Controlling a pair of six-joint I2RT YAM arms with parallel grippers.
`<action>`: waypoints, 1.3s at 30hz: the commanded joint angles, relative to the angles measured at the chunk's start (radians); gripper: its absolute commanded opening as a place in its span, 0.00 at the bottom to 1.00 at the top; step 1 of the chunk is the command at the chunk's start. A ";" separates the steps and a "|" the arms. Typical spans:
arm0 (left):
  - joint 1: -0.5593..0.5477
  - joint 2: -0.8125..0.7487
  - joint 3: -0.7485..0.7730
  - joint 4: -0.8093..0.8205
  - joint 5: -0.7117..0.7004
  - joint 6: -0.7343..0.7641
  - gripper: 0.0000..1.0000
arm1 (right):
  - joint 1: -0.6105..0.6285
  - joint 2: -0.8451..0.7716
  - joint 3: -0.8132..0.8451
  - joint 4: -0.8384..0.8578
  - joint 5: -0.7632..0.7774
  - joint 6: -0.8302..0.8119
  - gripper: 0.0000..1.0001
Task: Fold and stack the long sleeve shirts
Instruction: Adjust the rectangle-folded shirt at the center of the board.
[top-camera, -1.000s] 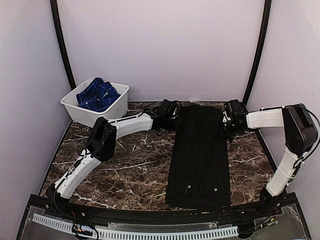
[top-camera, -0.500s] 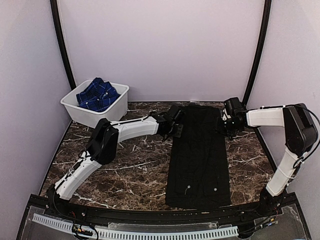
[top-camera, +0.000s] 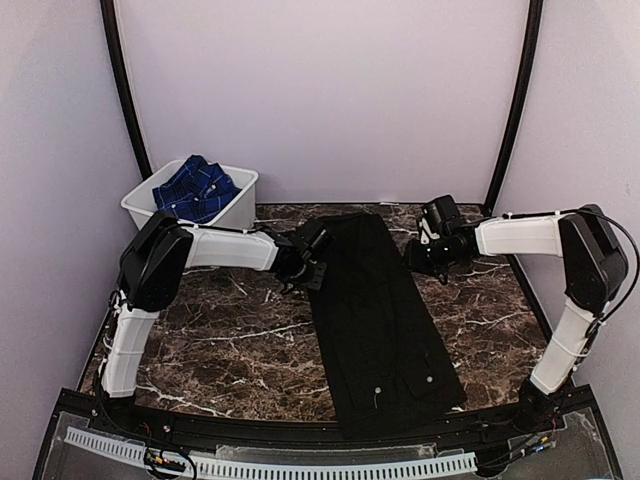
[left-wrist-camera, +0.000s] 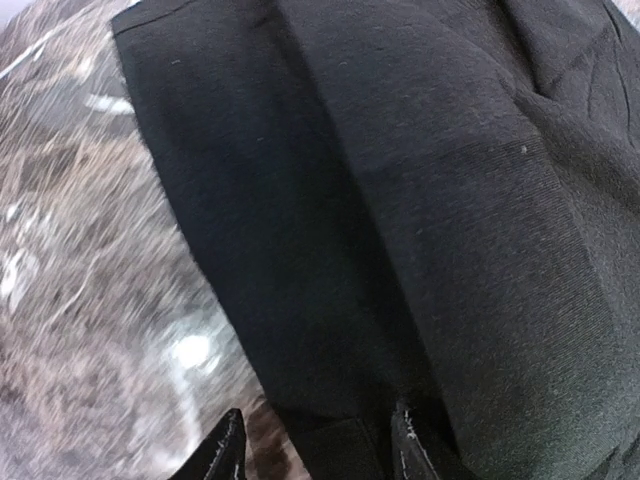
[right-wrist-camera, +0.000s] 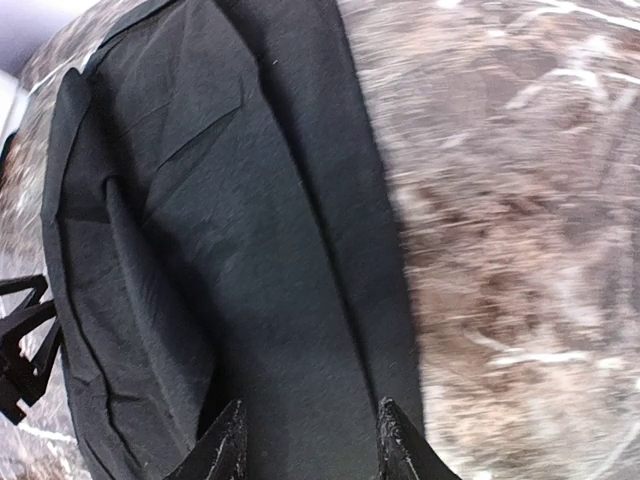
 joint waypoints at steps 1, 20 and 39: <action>0.019 -0.053 -0.090 -0.105 0.067 0.036 0.49 | 0.054 0.029 0.054 -0.002 -0.013 0.015 0.41; 0.168 -0.066 0.230 -0.151 0.323 -0.116 0.49 | 0.076 0.141 0.143 0.050 -0.161 0.050 0.38; 0.190 0.093 0.332 -0.073 0.486 -0.165 0.46 | 0.078 0.176 0.104 0.115 -0.248 0.089 0.28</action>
